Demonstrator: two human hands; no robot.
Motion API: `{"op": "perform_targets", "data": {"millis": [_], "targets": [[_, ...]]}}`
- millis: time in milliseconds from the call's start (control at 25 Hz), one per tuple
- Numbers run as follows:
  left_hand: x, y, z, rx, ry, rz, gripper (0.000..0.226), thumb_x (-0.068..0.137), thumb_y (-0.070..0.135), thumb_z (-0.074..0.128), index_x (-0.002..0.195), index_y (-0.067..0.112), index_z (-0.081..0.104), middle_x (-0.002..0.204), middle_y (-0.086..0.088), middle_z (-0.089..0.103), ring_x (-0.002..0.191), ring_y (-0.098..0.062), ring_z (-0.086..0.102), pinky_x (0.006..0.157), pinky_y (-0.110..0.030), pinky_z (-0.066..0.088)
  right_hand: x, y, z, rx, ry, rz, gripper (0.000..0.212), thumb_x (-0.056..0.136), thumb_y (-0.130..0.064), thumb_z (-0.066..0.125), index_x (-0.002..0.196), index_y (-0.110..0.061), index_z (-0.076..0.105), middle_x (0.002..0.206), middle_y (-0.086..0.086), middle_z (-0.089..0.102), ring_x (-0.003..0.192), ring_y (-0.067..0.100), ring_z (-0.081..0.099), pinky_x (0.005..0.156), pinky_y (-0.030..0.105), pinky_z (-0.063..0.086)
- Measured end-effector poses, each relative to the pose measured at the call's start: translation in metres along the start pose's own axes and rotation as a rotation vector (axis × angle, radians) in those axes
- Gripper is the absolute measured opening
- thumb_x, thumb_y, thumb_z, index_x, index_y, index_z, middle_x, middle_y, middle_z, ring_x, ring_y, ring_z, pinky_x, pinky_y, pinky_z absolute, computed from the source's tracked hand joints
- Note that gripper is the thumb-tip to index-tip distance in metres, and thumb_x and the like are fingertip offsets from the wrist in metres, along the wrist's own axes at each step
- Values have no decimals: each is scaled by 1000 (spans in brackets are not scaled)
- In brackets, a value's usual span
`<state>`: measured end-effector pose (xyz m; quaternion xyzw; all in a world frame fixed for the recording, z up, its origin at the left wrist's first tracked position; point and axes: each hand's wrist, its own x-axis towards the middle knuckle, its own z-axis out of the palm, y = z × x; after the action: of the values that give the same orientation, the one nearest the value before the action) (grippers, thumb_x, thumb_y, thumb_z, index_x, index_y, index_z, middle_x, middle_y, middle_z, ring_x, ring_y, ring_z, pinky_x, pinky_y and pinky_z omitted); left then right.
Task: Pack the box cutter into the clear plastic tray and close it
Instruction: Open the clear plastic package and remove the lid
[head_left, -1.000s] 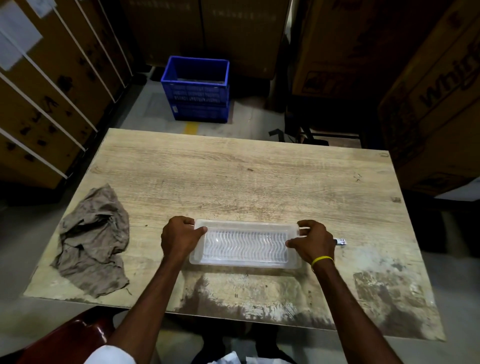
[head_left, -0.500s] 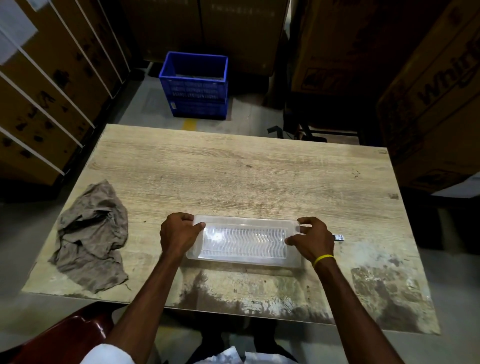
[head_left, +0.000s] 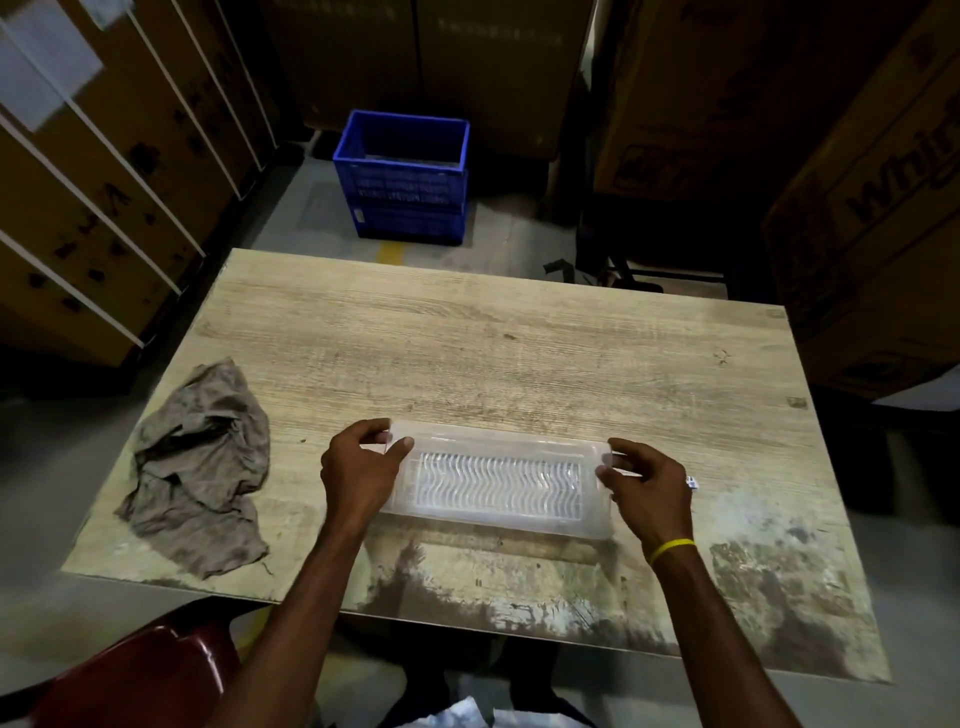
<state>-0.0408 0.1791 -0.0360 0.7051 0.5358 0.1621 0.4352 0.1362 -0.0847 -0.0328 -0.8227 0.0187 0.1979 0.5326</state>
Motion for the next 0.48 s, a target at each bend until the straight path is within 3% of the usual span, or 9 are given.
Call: {"op": "perform_targets", "data": {"millis": [80,200,320,480], "targets": [[2,7,-8,-86,9,56,40,76,25,86,114,20,73,94,4,74,70,-13,66,74,-37,57,-9,-12,-5,97,-7,-66,40,77,6,77,108,-19,73,97,15,76,90,30,72,71,39,60],[11,21,-20,-213,42,138,38,80,21,82,116,20,71,97,2,73,73,-14,64,68,-30,54,-27,-37,-12,210,-29,-179,37,77,8,77,104,-17,73,95,17,76,80,24,71,63,31,59],[23,36,-31,-332,82,180,33,87,23,76,118,15,69,102,-1,71,81,-12,64,73,-28,52,-51,-66,-9,268,-103,-329,31,74,7,79,97,-13,76,90,13,78,80,25,73,69,32,61],[43,36,-44,-553,17,65,34,96,27,64,128,15,63,119,-4,66,108,-17,64,88,-44,55,-89,-89,20,156,-248,-548,21,73,2,83,87,-12,77,83,3,78,76,22,74,66,34,61]]}}
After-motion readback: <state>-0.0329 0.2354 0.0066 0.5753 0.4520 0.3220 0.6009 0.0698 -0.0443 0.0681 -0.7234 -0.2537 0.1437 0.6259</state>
